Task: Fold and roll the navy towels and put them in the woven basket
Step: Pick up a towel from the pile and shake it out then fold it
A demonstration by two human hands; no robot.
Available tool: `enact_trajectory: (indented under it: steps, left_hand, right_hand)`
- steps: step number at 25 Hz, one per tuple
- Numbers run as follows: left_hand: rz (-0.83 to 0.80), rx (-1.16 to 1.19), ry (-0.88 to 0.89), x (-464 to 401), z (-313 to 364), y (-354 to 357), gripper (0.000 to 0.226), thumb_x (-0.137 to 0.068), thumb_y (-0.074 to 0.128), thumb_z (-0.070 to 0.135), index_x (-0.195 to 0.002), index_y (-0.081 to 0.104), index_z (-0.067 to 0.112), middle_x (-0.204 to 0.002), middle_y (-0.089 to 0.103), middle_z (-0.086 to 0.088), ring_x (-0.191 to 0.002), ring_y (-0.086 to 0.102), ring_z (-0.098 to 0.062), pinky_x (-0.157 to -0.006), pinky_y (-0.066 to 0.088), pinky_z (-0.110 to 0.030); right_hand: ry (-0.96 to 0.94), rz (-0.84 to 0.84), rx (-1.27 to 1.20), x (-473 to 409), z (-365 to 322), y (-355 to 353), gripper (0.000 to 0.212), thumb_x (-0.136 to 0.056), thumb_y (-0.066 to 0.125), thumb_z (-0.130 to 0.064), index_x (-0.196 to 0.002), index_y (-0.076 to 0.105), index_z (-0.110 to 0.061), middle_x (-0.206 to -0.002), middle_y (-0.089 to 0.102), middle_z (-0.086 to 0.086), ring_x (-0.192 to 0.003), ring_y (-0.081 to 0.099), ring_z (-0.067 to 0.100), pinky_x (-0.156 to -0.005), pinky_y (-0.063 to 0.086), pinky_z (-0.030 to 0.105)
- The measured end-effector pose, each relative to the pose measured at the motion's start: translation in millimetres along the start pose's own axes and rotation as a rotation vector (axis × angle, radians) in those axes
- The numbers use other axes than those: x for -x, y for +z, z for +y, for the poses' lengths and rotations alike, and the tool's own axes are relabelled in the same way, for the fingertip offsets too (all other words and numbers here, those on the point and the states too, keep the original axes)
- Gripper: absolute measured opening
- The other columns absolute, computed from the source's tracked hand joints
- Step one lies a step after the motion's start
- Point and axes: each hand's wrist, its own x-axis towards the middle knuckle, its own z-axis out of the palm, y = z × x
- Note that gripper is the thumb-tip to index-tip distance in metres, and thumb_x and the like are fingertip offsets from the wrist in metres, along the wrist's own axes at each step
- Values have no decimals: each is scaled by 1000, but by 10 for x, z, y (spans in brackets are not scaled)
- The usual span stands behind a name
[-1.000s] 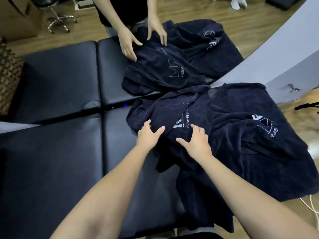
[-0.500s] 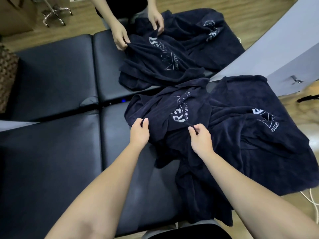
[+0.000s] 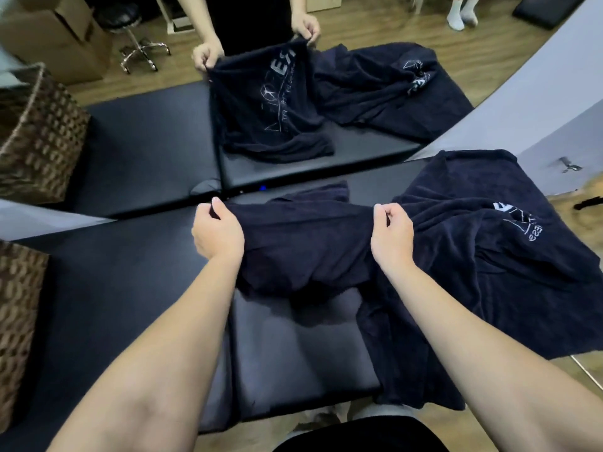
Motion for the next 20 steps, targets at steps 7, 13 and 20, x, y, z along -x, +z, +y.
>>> enact_trajectory:
  steps: [7, 13, 20]
  left_hand:
    - [-359, 45, -92, -138, -621, -211, 48, -96, 54, 54, -132, 48, 21, -125, 63, 2, -116, 58, -24, -93, 43, -35]
    - [-730, -314, -212, 241, -1284, -197, 132, -69, 87, 56, -161, -1, 23, -165, 19, -13, -147, 30, -36, -121, 26, -50]
    - [-858, -316, -245, 203, -1455, -193, 89, -72, 80, 62, -138, 50, 11, -136, 61, -6, -120, 59, -29, -105, 48, -44]
  right_hand:
    - [-32, -73, 464, 238, 169, 144, 43, -94, 61, -50, -125, 54, -21, -130, 51, 7, -119, 47, 34, -101, 34, 51]
    - [-130, -435, 1050, 827, 830, 84, 103, -67, 53, -91, -147, 35, -29, -148, 37, 2, -126, 45, 34, -103, 34, 52]
    - [-377, -799, 1361, 1227, 1181, 203, 85, -73, 57, -82, -133, 47, -23, -132, 46, 5, -122, 41, 32, -102, 27, 49]
